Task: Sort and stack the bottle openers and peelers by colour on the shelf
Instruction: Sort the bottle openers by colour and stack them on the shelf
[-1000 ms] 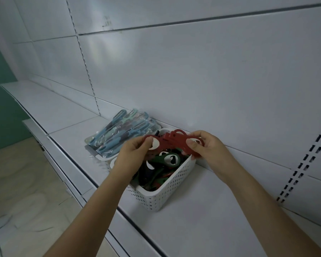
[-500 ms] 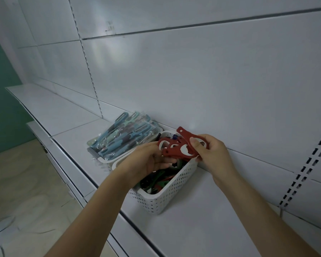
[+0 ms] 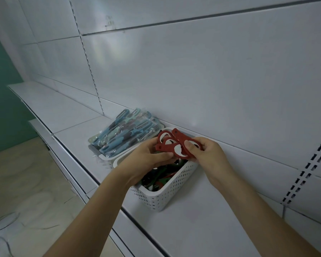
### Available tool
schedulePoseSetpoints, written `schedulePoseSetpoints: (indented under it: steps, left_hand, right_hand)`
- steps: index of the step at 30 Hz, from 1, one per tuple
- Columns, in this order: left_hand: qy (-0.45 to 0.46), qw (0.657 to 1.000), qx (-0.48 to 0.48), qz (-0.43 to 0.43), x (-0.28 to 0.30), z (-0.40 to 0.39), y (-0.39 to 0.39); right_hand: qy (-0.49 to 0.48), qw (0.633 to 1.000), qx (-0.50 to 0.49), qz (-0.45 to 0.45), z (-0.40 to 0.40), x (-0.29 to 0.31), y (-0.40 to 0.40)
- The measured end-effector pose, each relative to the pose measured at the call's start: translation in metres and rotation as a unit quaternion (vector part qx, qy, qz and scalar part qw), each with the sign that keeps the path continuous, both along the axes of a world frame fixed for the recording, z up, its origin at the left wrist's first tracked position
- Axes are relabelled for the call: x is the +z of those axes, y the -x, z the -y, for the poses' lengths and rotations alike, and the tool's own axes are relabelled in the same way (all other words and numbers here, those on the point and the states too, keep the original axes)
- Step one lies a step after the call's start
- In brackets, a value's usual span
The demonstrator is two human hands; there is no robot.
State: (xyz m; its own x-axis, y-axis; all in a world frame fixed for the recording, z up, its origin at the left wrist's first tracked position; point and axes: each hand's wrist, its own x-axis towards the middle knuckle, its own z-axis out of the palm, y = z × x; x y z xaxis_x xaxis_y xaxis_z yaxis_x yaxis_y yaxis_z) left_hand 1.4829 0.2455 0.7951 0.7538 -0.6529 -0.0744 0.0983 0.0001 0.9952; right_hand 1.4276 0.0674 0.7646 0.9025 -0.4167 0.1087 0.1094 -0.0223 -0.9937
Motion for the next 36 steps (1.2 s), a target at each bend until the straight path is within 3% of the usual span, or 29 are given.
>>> schedulePoseSetpoints:
  steps: [7, 13, 24, 31, 36]
  left_hand:
    - [0.005, 0.999, 0.006, 0.031, -0.004, -0.003, -0.002]
    - [0.019, 0.998, 0.055, 0.03, -0.005, 0.0, -0.003]
    - [-0.016, 0.968, 0.229, 0.101, -0.012, 0.003, -0.005]
    - [-0.058, 0.963, 0.244, 0.102, -0.012, 0.004, -0.005]
    - [-0.023, 0.986, 0.153, 0.07, -0.014, 0.005, -0.007]
  right_hand:
    - [-0.124, 0.991, 0.051, -0.009, 0.0, 0.008, 0.004]
    - [-0.127, 0.987, 0.096, -0.038, 0.0, 0.008, 0.004]
    - [0.003, 0.997, 0.063, -0.034, 0.013, 0.017, 0.01]
    - [0.1, 0.991, 0.088, -0.007, 0.029, 0.028, 0.014]
    - [0.126, 0.985, 0.12, 0.006, 0.023, 0.031, 0.016]
